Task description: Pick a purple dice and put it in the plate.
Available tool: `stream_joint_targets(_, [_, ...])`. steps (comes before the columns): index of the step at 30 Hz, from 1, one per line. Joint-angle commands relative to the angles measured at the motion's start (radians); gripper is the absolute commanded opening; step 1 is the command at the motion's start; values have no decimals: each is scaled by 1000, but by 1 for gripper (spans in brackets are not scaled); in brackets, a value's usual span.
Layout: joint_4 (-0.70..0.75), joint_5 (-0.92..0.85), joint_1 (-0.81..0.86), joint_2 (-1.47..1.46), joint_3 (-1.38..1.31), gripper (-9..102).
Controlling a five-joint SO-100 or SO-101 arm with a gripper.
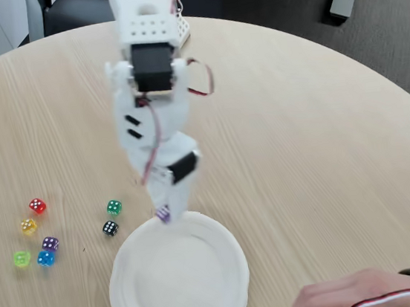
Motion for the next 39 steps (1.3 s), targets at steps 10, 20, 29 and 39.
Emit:
stream_joint_targets(10, [-120,-11,-5,28,-18,18])
stream_joint_targets(20, [-35,114,-5,117,-15,0])
stream_joint_targets(29, [350,150,-103,549,14,0])
stream_joint_targets(39, [225,6,-161,1124,647,0])
